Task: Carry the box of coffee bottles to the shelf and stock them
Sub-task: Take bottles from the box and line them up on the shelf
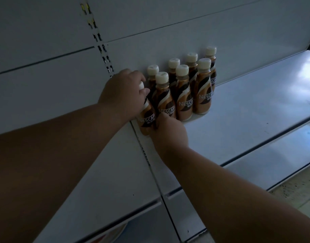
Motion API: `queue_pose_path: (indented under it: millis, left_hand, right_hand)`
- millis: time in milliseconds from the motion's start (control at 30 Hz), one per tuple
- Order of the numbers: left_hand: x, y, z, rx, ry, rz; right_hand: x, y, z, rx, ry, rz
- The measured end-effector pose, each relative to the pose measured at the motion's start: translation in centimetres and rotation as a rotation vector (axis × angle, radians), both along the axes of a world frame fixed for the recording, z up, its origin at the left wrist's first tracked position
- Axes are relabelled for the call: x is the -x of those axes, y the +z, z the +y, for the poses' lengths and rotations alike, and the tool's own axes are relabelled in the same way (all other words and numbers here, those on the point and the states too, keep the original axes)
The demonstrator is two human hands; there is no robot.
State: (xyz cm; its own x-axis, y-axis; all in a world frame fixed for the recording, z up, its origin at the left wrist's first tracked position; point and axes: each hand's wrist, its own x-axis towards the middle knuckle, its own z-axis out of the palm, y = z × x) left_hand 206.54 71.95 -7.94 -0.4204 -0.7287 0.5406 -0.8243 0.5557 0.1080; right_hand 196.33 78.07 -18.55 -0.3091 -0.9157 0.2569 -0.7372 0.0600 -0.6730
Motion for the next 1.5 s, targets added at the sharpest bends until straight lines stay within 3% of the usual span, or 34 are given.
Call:
queue_pose_path:
  millis: [400,533,833,1133,1333,1500]
  left_hand:
    - [0.0,0.3,-0.8,-0.035,-0.006,-0.026]
    - [0.3,0.7,-0.9,-0.019,0.001,-0.104]
    - [4.2,2.2,-1.9,-0.127,-0.142,-0.129]
    - [4.1,1.8,-2.3,-0.106,-0.128,-0.097]
    - [4.7,2.3,-2.0,-0.066,-0.105,-0.221]
    - [6.8,3.2,-2.2,-0.045,-0.175,-0.213]
  right_hand:
    - [-0.5,-0.1,-0.2,0.007,-0.032,-0.041]
    - [1.3,-0.3,0.8,0.107,-0.093,-0.060]
    - [2.5,-0.8,-0.2,0.131,-0.224,-0.168]
    - [2.5,-0.9,-0.8,0.107,-0.269,-0.164]
    - [3.0,-0.6,0.0,0.149,-0.223,-0.158]
    - [6.0,-0.4,0.3,0.222,-0.352,-0.235]
